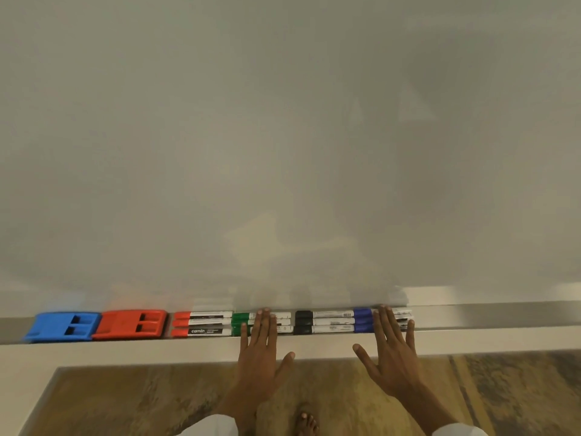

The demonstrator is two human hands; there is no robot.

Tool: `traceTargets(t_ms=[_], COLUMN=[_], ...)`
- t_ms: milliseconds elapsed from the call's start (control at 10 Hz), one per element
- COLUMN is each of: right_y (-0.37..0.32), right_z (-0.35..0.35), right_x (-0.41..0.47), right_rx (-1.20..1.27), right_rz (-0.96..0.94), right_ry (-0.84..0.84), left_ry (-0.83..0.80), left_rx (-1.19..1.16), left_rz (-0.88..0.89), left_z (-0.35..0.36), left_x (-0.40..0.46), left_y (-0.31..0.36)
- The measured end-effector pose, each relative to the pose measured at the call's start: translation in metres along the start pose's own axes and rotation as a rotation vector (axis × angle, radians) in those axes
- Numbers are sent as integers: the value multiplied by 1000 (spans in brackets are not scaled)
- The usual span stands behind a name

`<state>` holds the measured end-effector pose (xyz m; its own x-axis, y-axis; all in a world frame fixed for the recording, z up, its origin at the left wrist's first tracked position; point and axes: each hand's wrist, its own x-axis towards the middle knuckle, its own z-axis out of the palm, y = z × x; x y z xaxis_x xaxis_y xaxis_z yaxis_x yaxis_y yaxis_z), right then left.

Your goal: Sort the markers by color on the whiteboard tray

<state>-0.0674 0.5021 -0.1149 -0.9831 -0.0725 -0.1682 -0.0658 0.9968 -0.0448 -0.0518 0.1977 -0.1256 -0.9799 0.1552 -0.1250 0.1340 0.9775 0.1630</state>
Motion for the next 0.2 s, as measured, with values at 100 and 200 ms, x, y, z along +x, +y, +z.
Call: traceTargets(t_ms=[100,200], right_y=[-2,0], right_z=[2,-2], right_x=[1,1], right_rx=[1,43], right_rz=[-6,4], right_ry=[41,79], left_ry=[54,90], left_rx=[-1,-29], left_rz=[14,10], left_z=[2,-1], left_x=[-1,1], left_y=[0,0])
